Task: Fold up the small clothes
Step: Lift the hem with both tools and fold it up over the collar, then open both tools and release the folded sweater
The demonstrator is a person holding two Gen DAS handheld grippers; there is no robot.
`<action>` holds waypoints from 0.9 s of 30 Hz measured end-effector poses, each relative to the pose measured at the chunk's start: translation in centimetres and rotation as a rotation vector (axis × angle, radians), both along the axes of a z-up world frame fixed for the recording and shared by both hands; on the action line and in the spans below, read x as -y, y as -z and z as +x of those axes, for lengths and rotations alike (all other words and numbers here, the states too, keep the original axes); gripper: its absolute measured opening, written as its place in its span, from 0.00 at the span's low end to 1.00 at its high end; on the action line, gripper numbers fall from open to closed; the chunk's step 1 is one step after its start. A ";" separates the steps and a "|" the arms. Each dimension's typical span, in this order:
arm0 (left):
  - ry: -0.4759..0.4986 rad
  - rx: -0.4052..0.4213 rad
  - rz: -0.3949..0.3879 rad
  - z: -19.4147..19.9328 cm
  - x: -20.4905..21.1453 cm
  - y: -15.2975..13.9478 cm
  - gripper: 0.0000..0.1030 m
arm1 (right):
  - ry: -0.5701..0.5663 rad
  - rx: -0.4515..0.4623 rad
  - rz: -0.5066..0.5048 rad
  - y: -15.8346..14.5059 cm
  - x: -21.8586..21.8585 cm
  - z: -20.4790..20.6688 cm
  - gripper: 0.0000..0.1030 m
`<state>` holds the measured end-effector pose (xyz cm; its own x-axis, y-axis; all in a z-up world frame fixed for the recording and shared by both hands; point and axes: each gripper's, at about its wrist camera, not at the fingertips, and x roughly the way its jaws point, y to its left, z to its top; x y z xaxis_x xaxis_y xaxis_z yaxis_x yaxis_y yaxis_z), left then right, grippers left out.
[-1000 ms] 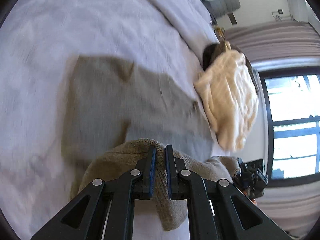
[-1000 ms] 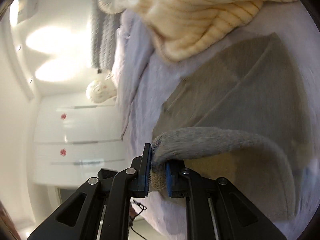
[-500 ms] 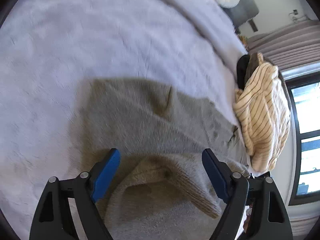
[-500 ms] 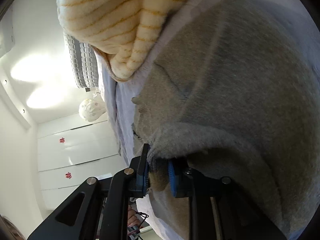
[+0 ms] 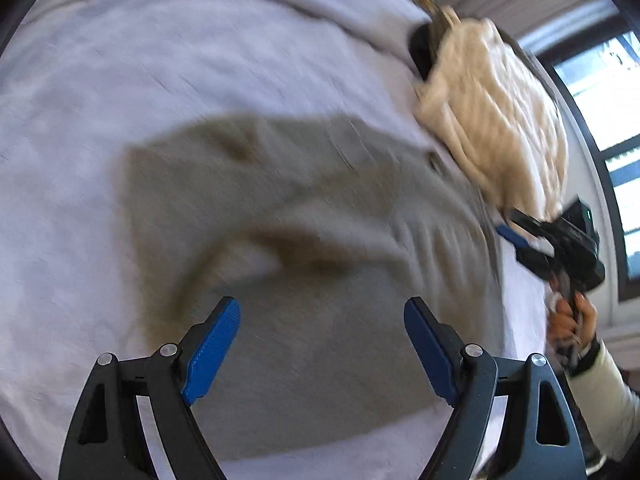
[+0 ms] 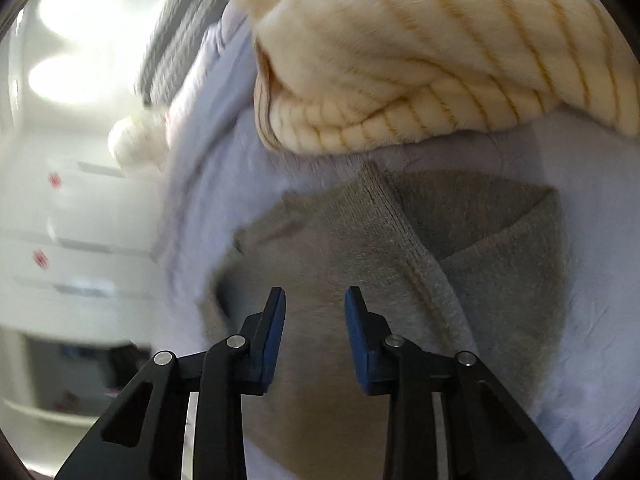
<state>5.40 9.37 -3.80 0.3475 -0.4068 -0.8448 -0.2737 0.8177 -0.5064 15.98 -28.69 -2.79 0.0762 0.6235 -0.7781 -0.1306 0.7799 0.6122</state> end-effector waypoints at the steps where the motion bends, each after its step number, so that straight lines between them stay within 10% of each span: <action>1: 0.019 -0.003 -0.012 0.3 0.7 0.4 0.82 | -0.020 0.007 -0.025 0.7 -0.2 0.1 0.33; 8: -0.010 0.032 0.053 5.4 3.5 2.1 0.82 | -0.031 0.035 -0.154 2.6 -1.0 1.0 0.31; 14: -0.258 0.029 0.193 8.0 -0.9 2.7 0.82 | -0.007 0.019 -0.101 4.2 0.2 1.4 0.30; 18: -0.336 -0.021 0.304 7.6 -3.2 2.3 0.82 | 0.019 0.019 -0.063 4.2 1.2 1.6 0.30; 27: -0.269 -0.105 0.293 1.6 -3.0 2.2 0.82 | 0.188 0.007 0.009 2.2 6.7 -0.2 0.38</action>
